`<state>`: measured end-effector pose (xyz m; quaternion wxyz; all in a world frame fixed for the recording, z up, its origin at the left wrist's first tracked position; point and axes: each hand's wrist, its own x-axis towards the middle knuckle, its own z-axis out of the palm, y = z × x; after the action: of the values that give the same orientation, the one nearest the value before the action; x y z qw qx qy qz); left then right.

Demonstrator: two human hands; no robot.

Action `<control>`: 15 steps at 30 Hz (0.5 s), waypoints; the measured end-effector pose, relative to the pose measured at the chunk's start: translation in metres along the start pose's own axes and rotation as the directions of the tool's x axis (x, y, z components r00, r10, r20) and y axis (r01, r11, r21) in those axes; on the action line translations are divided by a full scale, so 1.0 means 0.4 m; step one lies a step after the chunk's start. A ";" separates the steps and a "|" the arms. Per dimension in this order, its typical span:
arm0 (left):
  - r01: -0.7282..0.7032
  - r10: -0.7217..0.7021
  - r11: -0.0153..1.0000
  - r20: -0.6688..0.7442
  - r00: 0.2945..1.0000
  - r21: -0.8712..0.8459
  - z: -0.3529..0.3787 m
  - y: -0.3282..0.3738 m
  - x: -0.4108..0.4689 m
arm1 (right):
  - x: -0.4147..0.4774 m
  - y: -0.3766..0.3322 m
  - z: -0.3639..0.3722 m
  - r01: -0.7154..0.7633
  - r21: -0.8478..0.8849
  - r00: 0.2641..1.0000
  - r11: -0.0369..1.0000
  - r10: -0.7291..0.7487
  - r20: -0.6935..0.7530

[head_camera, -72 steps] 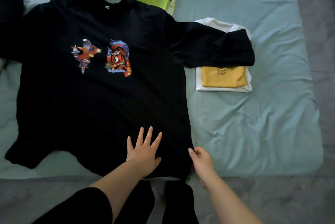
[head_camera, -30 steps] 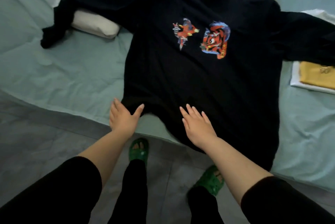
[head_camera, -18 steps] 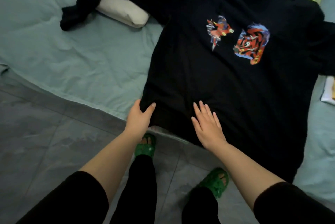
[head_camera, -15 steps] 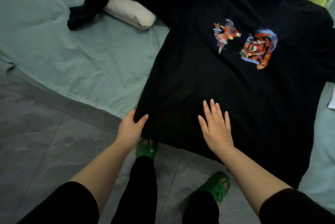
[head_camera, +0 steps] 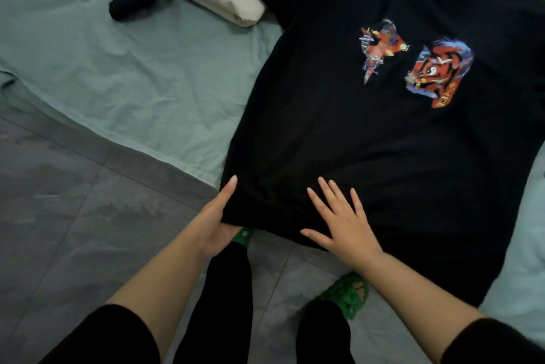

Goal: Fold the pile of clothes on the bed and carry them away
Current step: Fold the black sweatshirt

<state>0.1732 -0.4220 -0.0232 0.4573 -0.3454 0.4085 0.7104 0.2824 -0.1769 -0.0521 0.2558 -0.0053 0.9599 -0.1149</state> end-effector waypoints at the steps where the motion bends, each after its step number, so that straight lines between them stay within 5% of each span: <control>1: 0.014 -0.012 0.998 0.029 1.000 -0.058 0.004 -0.018 -0.004 | -0.022 -0.018 0.002 -0.045 0.120 0.998 0.992 0.050 -0.037; 6: 0.103 -0.099 0.992 0.069 0.993 -0.071 0.046 -0.125 -0.020 | -0.163 -0.069 0.036 -0.210 0.574 0.950 0.791 0.303 -0.071; 11: 0.139 -0.139 0.990 0.002 0.990 0.014 0.137 -0.241 0.019 | -0.188 0.028 0.007 -0.309 0.693 0.847 0.652 0.519 -0.111; 15: 0.249 -0.244 0.964 -0.065 0.968 0.089 0.237 -0.326 0.057 | -0.146 0.149 -0.052 -0.312 0.645 0.824 0.698 0.537 -0.183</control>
<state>0.2758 -0.2964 -0.0367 0.5472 -0.3898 0.4083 0.6180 0.3260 -0.1105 -0.0193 0.0851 0.3207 0.8792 -0.3419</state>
